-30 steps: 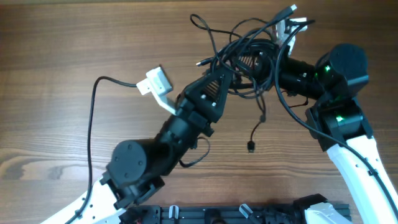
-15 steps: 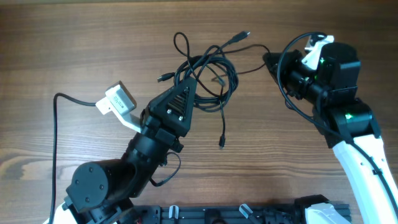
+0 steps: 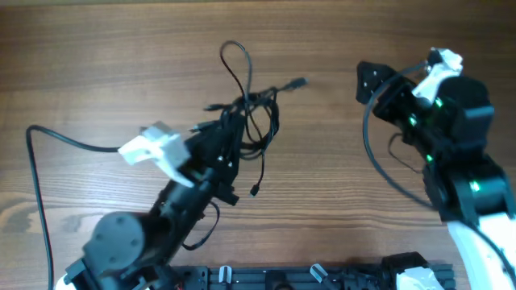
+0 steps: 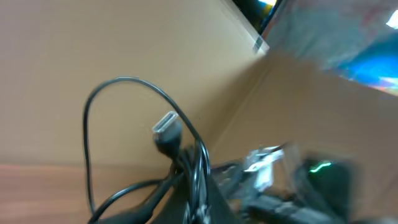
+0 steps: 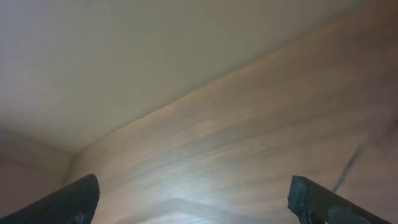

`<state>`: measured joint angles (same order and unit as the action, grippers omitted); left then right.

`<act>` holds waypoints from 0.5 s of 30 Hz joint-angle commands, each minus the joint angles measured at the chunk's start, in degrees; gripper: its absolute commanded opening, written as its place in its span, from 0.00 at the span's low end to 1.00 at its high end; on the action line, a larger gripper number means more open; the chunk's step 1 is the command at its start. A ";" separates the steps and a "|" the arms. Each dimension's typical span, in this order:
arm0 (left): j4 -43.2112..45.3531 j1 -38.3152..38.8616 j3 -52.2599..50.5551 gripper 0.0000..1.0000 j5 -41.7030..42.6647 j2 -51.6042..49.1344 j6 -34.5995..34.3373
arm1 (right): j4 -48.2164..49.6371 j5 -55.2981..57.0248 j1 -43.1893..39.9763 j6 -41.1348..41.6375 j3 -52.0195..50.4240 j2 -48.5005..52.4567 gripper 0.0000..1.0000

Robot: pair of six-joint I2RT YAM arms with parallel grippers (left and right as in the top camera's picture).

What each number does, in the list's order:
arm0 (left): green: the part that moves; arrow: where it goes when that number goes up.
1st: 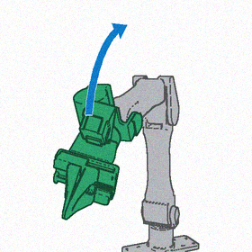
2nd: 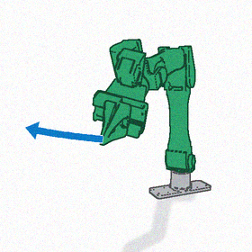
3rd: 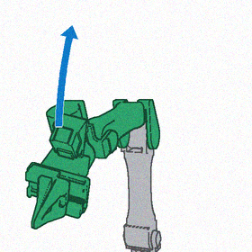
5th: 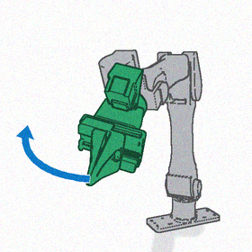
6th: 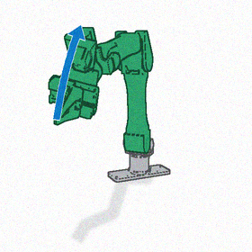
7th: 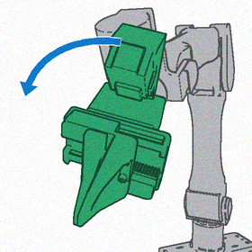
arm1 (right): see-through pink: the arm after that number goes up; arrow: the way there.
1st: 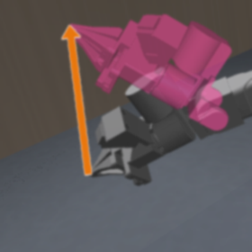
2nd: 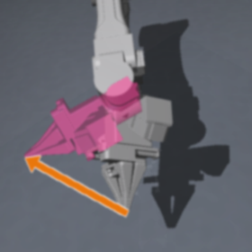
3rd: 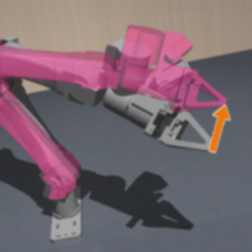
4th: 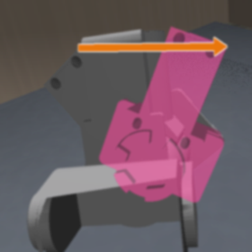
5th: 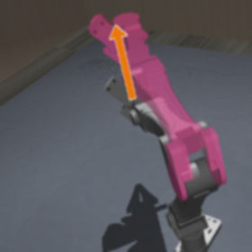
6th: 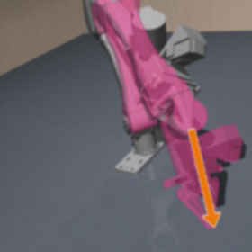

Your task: Untangle cables

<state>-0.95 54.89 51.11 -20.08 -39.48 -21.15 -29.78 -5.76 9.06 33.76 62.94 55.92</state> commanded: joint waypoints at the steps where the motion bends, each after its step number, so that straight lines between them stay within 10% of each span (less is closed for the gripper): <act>1: -6.08 -0.17 0.66 0.04 -0.61 0.11 9.75 | -0.57 -3.26 -0.13 -13.70 0.33 -6.60 1.00; 15: -31.91 -0.15 0.66 0.04 4.52 0.07 13.77 | -19.21 -15.10 -0.13 -18.32 0.33 -13.42 1.00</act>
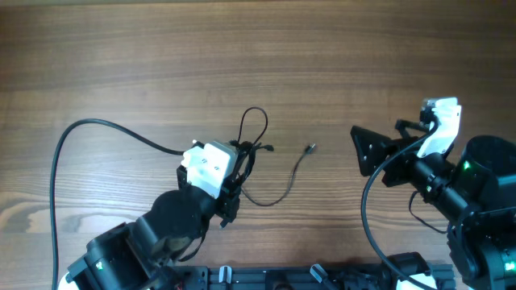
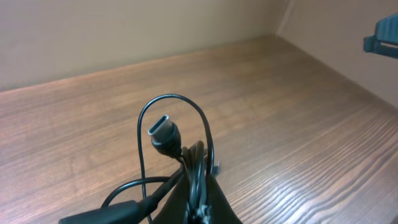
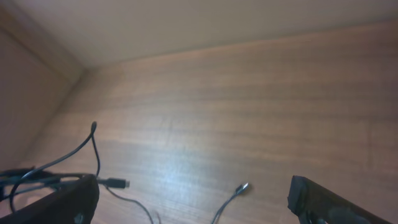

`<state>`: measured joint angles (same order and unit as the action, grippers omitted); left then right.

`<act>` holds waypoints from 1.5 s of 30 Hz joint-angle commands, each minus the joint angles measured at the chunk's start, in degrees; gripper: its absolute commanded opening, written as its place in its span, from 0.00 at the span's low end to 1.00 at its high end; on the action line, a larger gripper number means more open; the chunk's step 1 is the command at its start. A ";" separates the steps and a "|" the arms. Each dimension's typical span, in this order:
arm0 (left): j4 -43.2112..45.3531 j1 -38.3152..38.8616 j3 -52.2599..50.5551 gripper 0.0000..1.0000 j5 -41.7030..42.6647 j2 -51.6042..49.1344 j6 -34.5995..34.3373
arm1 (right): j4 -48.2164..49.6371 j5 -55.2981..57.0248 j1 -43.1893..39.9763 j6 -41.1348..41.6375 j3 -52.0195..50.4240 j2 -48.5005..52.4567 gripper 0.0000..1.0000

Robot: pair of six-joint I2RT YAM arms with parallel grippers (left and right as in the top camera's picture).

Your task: Untangle cables

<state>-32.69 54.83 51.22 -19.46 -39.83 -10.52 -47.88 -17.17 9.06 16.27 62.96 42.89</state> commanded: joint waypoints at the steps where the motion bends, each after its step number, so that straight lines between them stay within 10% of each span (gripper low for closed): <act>1: 0.11 -0.09 0.55 0.04 10.60 0.42 7.98 | -1.73 -6.73 -0.13 -5.03 0.31 -0.39 1.00; 5: 4.44 -0.09 0.55 0.04 30.77 0.44 20.15 | -3.23 -13.73 -0.13 -13.92 0.31 -0.39 1.00; 13: 10.82 -0.11 0.57 0.04 32.92 3.43 22.05 | -1.62 -11.43 -0.13 -16.02 0.31 -0.39 1.00; 24: 25.31 -3.85 0.55 0.04 26.47 11.06 4.74 | 6.82 -3.82 -0.15 -2.54 0.31 -0.37 1.00; 45: 33.42 -3.82 0.55 0.04 30.64 10.32 -2.62 | 24.33 -49.35 -0.13 -9.20 0.31 7.72 1.00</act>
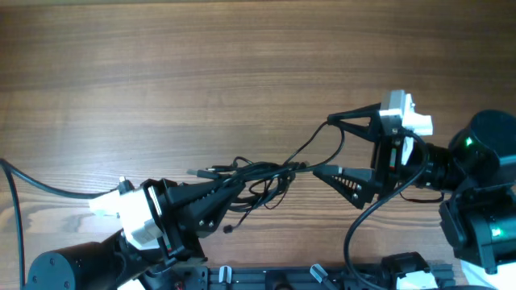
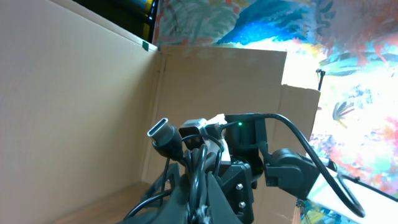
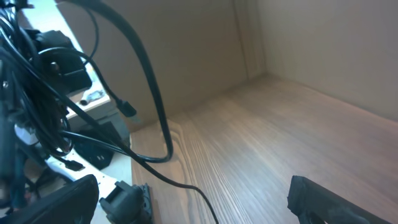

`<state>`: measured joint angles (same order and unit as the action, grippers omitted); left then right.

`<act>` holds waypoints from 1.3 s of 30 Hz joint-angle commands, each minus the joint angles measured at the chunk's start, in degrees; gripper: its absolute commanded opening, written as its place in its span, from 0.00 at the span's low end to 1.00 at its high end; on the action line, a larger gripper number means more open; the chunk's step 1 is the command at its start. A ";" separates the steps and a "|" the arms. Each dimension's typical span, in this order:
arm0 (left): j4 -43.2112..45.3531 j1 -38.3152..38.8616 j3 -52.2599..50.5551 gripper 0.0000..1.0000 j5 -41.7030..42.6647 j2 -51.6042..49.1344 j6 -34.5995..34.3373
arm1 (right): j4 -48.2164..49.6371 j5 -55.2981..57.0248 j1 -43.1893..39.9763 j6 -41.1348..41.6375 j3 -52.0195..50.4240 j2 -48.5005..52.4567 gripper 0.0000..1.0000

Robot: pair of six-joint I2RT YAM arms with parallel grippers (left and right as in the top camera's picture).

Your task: Untangle cables

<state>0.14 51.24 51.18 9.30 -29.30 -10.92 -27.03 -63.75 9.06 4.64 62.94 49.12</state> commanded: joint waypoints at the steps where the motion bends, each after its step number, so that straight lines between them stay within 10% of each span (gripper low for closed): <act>1: 0.61 -0.24 0.59 0.04 2.84 -0.68 -2.27 | 5.68 -2.78 -0.13 4.74 0.33 2.16 1.00; 9: 6.97 -0.24 0.59 0.04 9.77 -7.13 -3.78 | 14.95 1.07 -0.15 12.02 0.33 11.61 0.99; 22: 8.55 -0.26 0.59 0.04 9.44 -5.95 -4.52 | -8.31 70.10 -0.15 11.85 0.33 10.80 1.00; 30: 1.11 -0.26 0.59 0.04 -8.55 -5.95 -6.91 | -13.62 49.33 -0.15 -7.32 0.33 3.32 1.00; 39: -7.52 -0.26 0.59 0.04 -25.70 -6.25 -26.03 | -15.04 37.05 -0.13 -7.41 0.33 -6.36 1.00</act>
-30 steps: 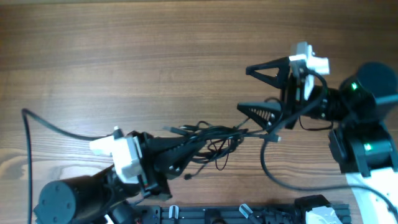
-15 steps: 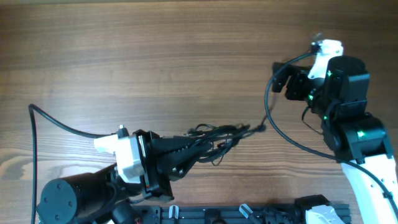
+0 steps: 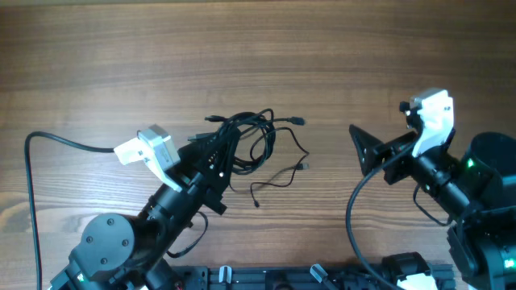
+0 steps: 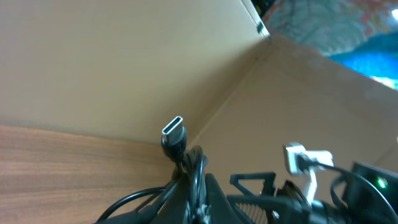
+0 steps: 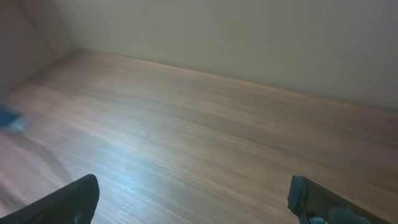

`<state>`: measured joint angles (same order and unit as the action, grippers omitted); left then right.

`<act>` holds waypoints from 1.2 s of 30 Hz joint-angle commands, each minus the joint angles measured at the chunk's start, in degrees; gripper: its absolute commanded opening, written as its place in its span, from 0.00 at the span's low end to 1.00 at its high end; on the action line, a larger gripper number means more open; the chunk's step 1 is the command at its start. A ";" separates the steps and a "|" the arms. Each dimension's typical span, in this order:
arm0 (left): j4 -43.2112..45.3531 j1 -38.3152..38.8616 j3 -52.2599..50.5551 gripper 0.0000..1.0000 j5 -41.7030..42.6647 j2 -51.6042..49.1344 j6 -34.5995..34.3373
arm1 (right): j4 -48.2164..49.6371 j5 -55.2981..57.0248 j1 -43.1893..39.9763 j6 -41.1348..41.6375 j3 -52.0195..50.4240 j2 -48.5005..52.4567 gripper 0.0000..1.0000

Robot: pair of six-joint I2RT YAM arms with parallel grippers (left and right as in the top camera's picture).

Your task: Untangle cables

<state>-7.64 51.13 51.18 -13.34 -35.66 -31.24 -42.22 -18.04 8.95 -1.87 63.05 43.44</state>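
Observation:
A tangle of thin black cables (image 3: 248,138) sits at the table's middle, with loose plug ends (image 3: 303,166) trailing right. My left gripper (image 3: 211,165) is shut on the left side of the bundle. In the left wrist view the gripper (image 4: 196,202) pinches the cables, and a USB-C plug (image 4: 173,131) sticks up above it. My right gripper (image 3: 363,153) is to the right of the tangle, apart from it. Its fingers (image 5: 81,198) stand wide open over bare wood in the right wrist view (image 5: 196,199), holding nothing.
The wooden table (image 3: 121,56) stretches far and left. The left arm's own black lead (image 3: 48,138) loops at the left, and the right arm's lead (image 3: 355,209) hangs at the right. A dark rail (image 3: 322,278) runs along the near edge. Cardboard walls (image 4: 93,62) surround the table.
My left gripper has moved up and left with the bundle, now pointing toward the far right. My right gripper has drawn back to the right, and no cable reaches it now.
My left gripper held the tangle at the middle while the right stood open at the far right. Then the bundle was lower, with one thin cable on the table. Later both grippers were close, cables stretched between them. Now they are apart, with the left holding the bundle.

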 commanded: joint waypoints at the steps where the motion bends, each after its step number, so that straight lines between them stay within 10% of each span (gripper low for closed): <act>1: 0.28 -0.15 0.59 0.04 -3.41 -0.15 -6.84 | 0.13 -14.25 -0.02 0.42 0.22 -0.57 1.00; 18: 12.61 -0.13 0.59 0.04 0.13 -15.13 -41.29 | 5.16 -28.57 -0.02 50.18 0.22 -0.37 0.96; 21: 20.06 -0.13 0.59 0.04 4.96 -20.39 -41.31 | 5.09 -28.57 -0.02 51.58 0.22 0.85 0.80; 24: 23.32 -0.04 0.59 0.04 7.15 -22.86 -41.29 | 5.05 -28.37 -0.02 51.43 0.22 2.69 0.15; 26: 23.39 -0.02 0.59 0.04 8.22 -22.84 -41.27 | 5.09 -27.65 -0.02 51.43 0.22 4.28 0.05; 34: 23.10 0.00 0.59 0.04 12.00 -22.86 -41.24 | 5.25 -27.54 -0.02 49.16 0.22 8.31 0.16; 35: 23.10 0.00 0.59 0.04 11.52 -22.86 -41.24 | 5.25 -28.04 -0.02 48.30 0.22 8.31 0.27; 36: 23.17 0.00 0.59 0.04 10.27 -22.84 -41.27 | 5.20 -28.24 -0.02 48.30 0.22 8.31 0.63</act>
<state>15.11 50.87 51.00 -4.78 -58.72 -71.94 -37.34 -45.89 8.88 48.21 63.05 51.46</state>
